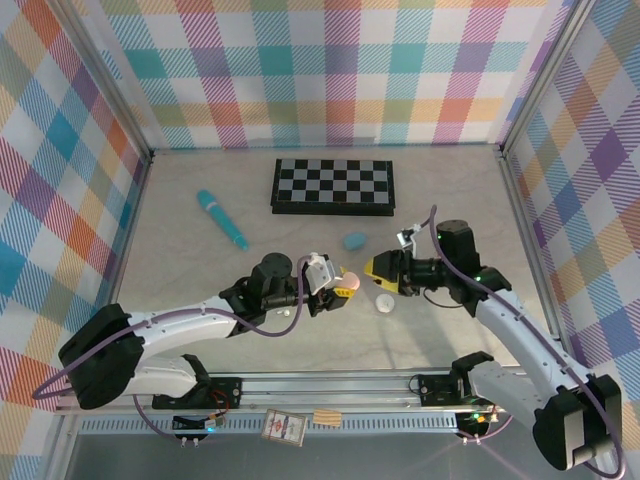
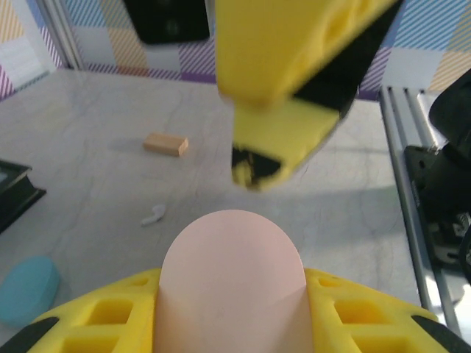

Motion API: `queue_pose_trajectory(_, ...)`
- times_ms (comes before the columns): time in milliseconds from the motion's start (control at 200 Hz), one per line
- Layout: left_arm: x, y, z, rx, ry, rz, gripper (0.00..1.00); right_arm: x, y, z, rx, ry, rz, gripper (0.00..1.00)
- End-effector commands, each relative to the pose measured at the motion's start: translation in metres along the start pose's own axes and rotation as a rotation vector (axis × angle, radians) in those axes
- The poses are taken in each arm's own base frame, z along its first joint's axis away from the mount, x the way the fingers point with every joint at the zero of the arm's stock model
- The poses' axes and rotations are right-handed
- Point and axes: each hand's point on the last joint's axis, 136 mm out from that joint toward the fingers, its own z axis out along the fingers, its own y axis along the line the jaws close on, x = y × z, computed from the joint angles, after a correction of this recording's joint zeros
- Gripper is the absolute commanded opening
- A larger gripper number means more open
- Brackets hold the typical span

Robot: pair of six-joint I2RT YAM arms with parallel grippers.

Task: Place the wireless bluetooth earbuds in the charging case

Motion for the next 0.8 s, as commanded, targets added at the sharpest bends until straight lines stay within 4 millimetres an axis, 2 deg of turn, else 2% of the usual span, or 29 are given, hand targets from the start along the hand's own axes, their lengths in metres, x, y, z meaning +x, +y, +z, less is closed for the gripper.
queue_pose_trajectory(0,-0.026,-0.005,-0.004,0.044,-0.051,0.038,0.37,0.004,0.015,0.009,-0.07,0.025,-0.007,0.64)
queue_pose_trajectory(135,-0.034,-0.007,-0.006,0.056,-0.069,0.045,0.37,0.006,0.017,0.023,-0.072,0.045,0.0,0.61)
queue_pose_trajectory(270,-0.038,-0.01,-0.007,0.074,-0.077,0.053,0.37,0.006,0.02,0.029,-0.078,0.055,0.003,0.52)
queue_pose_trajectory(480,-0.042,-0.01,-0.012,0.059,-0.098,0.062,0.39,0.005,0.023,0.027,-0.074,0.053,0.009,0.28)
queue_pose_trajectory(555,-0.047,-0.006,-0.015,0.033,-0.125,0.065,0.48,0.003,0.028,0.024,-0.08,0.031,-0.003,0.23)
queue_pose_trajectory(620,-0.051,-0.005,-0.017,0.024,-0.145,0.063,0.66,0.0,0.034,0.021,-0.1,0.015,-0.01,0.21)
queue_pose_trajectory(710,-0.06,-0.001,-0.023,0.006,-0.208,0.04,0.86,-0.007,0.045,0.015,-0.173,-0.007,-0.002,0.2)
queue_pose_trajectory(790,-0.073,0.004,-0.033,-0.002,-0.296,0.007,0.88,-0.013,0.057,0.01,-0.239,-0.026,-0.011,0.19)
